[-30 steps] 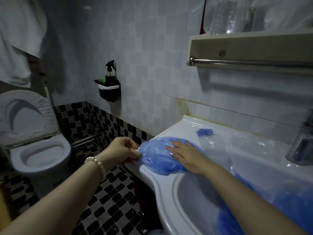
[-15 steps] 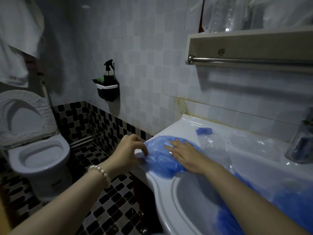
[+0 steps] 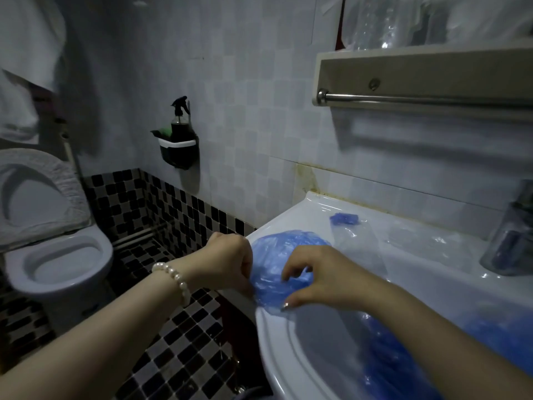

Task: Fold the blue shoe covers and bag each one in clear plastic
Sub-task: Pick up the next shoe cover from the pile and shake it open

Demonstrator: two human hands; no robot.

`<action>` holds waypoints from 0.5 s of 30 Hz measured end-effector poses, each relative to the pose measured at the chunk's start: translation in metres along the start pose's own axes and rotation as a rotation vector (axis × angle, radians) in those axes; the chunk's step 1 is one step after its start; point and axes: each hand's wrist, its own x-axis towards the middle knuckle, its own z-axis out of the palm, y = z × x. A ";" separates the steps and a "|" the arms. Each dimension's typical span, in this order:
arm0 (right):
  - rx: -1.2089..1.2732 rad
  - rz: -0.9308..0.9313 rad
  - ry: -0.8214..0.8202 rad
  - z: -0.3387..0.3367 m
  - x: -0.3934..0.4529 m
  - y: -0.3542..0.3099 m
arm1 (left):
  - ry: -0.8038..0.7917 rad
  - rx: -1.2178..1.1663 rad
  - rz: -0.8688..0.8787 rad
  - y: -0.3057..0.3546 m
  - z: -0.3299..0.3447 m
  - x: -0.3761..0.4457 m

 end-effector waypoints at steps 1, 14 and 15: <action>0.035 -0.011 0.040 0.004 -0.001 0.006 | -0.014 -0.020 0.013 0.002 0.001 0.001; 0.251 -0.143 0.332 0.024 0.010 0.026 | 0.157 -0.308 0.168 0.005 0.016 -0.004; 0.259 -0.127 0.326 0.022 0.008 0.027 | 0.151 -0.224 0.186 0.005 0.020 -0.004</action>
